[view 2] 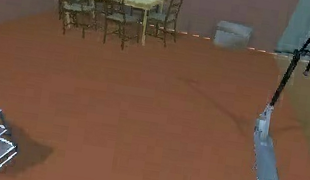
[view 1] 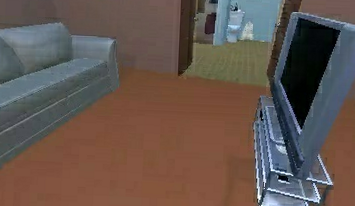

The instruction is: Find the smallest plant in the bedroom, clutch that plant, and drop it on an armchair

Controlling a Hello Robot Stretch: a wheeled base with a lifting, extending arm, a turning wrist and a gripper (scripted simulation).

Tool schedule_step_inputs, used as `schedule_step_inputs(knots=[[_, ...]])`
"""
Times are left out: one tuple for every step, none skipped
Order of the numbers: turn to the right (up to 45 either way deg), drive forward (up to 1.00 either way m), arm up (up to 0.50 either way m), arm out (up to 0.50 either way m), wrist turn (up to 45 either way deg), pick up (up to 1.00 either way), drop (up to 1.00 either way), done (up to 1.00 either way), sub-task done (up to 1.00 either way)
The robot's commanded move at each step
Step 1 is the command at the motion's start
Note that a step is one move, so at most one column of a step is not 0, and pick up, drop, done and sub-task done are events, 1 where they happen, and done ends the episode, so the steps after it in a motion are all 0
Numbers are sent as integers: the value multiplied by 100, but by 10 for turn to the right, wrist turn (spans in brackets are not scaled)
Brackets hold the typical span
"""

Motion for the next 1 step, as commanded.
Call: schedule_step_inputs(knots=[[0, 90, 0, 0, 0, 0, 0, 0, 0]])
